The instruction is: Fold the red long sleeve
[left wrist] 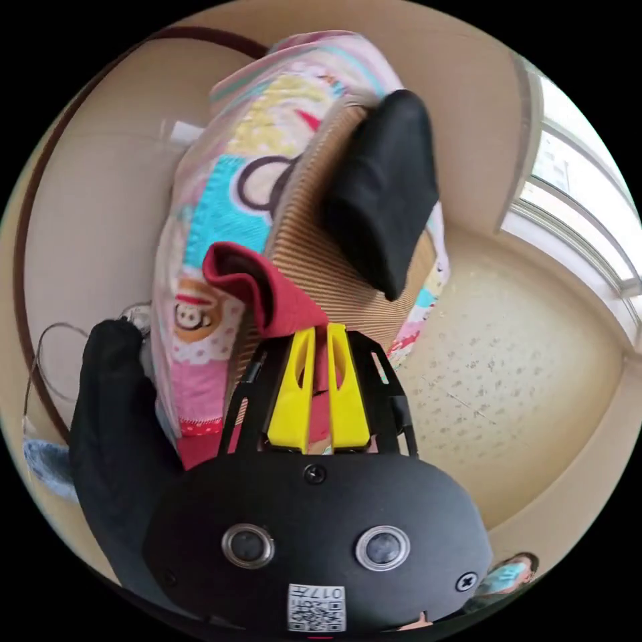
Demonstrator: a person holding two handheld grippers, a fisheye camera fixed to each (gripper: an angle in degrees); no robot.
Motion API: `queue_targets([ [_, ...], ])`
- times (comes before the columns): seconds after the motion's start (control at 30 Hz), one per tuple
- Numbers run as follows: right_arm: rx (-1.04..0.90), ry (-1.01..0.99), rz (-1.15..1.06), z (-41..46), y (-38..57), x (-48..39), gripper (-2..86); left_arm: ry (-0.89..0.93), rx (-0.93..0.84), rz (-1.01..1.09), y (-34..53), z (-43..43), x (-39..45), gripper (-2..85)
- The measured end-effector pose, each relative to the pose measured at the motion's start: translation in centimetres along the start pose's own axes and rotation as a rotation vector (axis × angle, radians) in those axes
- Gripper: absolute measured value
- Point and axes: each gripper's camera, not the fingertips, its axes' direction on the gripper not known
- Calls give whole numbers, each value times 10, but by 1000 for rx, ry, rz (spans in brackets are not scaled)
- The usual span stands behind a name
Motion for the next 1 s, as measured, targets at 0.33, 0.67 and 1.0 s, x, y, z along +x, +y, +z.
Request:
queue_targets([
  [0.33,11,-1149,108,-18,90,164,4,56,-364,1051,127,186,361,46],
  [0.67,300,-1657,340,-21,152,234,30,-93,-1060,764,395,484,202,52],
  [1.0,403,-1995,859,43,178,177,141,-691,-1010,504,355,365,52,50],
])
